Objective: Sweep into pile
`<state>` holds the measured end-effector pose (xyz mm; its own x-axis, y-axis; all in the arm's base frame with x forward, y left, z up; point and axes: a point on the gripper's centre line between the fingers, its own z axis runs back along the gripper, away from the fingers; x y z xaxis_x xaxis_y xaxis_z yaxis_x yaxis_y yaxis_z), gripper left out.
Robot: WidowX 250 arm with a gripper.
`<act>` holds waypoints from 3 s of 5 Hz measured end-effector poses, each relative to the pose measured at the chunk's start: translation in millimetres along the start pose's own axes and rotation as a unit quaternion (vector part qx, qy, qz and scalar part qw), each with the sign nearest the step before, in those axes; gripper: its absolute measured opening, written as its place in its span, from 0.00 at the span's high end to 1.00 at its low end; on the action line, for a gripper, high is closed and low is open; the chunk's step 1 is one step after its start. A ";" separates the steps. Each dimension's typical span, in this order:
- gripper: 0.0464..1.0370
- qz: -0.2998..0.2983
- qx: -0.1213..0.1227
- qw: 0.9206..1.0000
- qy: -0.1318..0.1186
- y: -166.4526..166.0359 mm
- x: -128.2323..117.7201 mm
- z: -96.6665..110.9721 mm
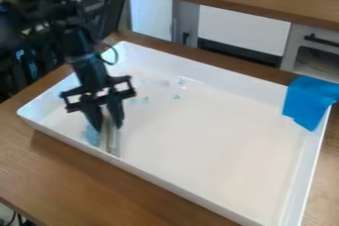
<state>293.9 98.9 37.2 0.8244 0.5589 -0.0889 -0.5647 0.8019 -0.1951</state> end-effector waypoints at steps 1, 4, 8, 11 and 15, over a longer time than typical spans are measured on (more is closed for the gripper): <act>0.67 -0.015 0.034 0.999 -0.019 17.1 -5.0 5.2; 0.67 -0.085 0.021 0.996 0.003 -29.9 -10.7 49.9; 0.67 -0.166 0.043 0.985 -0.009 -166.9 -13.7 10.5; 0.67 -0.112 0.069 0.991 0.013 -170.6 31.8 -13.1; 0.67 -0.111 0.072 0.991 -0.015 -119.9 52.4 -16.6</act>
<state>405.4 28.6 39.7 0.9285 0.3701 -0.0306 -0.3714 0.9262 -0.0652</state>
